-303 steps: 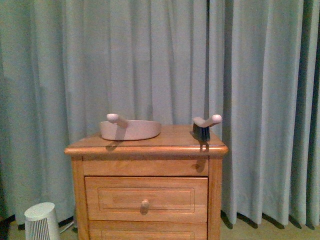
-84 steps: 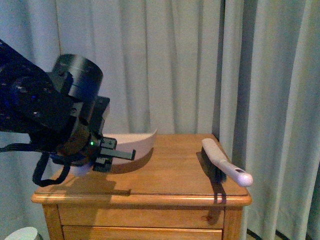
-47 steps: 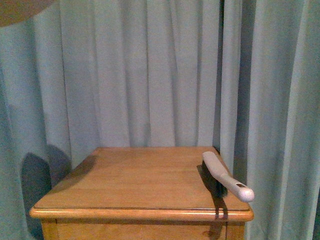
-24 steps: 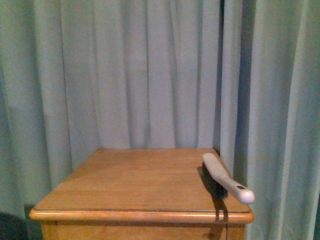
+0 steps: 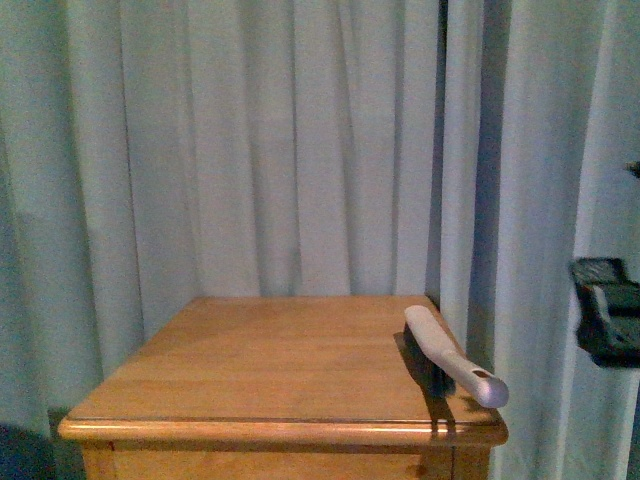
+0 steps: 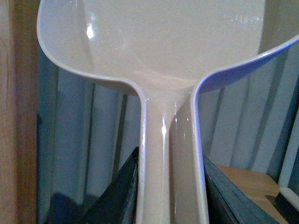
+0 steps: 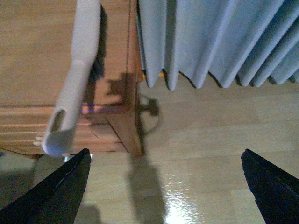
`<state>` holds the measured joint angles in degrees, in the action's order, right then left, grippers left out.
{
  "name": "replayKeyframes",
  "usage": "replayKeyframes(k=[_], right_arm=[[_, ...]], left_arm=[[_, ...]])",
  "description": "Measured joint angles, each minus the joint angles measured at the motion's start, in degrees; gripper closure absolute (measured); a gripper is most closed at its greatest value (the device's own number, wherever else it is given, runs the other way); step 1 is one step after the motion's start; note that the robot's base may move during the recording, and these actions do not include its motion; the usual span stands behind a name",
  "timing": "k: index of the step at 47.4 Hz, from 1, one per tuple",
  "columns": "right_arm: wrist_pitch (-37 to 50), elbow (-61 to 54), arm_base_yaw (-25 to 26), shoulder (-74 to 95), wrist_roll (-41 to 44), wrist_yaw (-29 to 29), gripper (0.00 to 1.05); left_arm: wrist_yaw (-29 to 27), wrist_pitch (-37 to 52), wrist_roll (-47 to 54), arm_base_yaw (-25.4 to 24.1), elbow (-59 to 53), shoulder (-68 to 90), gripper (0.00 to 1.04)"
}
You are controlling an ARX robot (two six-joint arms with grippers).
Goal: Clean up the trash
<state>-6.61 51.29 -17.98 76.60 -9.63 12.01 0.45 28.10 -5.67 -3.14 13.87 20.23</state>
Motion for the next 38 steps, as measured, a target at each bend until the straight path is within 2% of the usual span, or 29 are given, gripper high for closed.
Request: replayKeyframes(k=[6, 14, 23, 38], right_arm=[[-9.2, 17.8, -3.0, 13.7, -6.8, 0.2, 0.07], [-17.0, 29.9, -5.8, 24.5, -12.5, 0.7, 0.07], [-21.4, 37.2, -6.8, 32.9, -17.3, 1.0, 0.07], [-22.1, 40.1, -7.5, 38.4, -20.0, 0.6, 0.07]], left_arm=[[0.0, 0.0, 0.0, 0.0, 0.0, 0.0, 0.77], [0.0, 0.0, 0.0, 0.0, 0.0, 0.0, 0.77], [0.0, 0.0, 0.0, 0.0, 0.0, 0.0, 0.77], [0.0, 0.0, 0.0, 0.0, 0.0, 0.0, 0.77]])
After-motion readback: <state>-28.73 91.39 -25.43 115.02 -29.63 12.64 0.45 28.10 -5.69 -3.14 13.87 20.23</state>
